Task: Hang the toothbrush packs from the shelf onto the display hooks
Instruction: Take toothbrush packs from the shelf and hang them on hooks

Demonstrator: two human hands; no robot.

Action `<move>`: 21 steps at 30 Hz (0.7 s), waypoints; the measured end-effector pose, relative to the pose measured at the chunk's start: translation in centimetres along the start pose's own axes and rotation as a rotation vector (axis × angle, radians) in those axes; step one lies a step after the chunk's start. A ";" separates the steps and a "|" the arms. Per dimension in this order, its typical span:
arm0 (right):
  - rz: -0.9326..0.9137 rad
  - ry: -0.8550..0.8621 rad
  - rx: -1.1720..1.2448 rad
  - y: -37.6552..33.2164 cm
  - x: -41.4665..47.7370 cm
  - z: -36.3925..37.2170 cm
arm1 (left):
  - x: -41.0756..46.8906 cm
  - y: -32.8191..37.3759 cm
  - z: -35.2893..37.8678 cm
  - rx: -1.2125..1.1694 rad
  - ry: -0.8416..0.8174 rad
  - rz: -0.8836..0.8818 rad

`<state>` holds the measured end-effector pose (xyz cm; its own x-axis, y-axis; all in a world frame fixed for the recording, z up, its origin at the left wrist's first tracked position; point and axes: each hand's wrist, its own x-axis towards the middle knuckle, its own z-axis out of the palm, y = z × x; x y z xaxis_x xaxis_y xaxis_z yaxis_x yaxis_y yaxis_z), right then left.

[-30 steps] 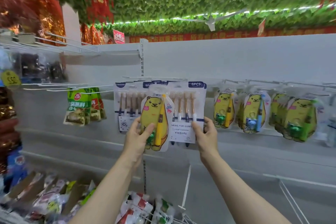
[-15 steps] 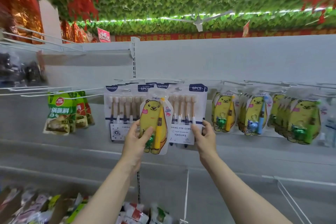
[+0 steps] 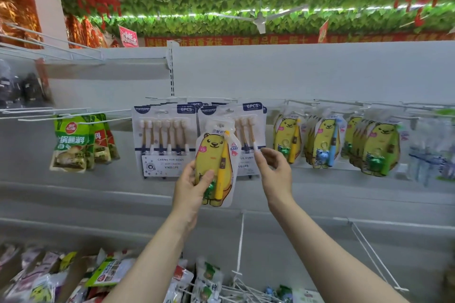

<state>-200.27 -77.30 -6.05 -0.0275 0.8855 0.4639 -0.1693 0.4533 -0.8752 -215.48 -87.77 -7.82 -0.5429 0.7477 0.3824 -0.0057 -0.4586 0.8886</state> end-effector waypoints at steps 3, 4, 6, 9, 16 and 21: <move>0.024 -0.129 0.079 -3.1 -1.5 -1.1 | -1.4 -0.4 2.6 -0.017 -0.040 0.003; 0.029 -0.142 0.097 -4.1 -1.8 -1.6 | -1.8 -0.5 3.6 -0.024 -0.054 0.002; 0.027 -0.139 0.111 -5.4 -2.0 -2.9 | -2.6 -0.8 5.6 -0.043 -0.075 -0.003; 0.013 -0.111 0.123 -6.6 -1.9 -5.1 | -3.5 -1.1 8.3 -0.081 -0.095 -0.003; -0.005 -0.039 0.150 -7.1 -0.4 -9.6 | -3.6 -1.8 12.8 -0.081 -0.170 -0.020; -0.012 0.037 0.158 -6.8 1.9 -12.3 | -2.5 -2.4 15.6 -0.016 -0.280 -0.050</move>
<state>-187.03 -77.38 -0.93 0.0112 0.8848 0.4659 -0.3223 0.4442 -0.8359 -200.98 -81.02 -7.00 -0.2886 0.8719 0.3956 -0.0410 -0.4241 0.9047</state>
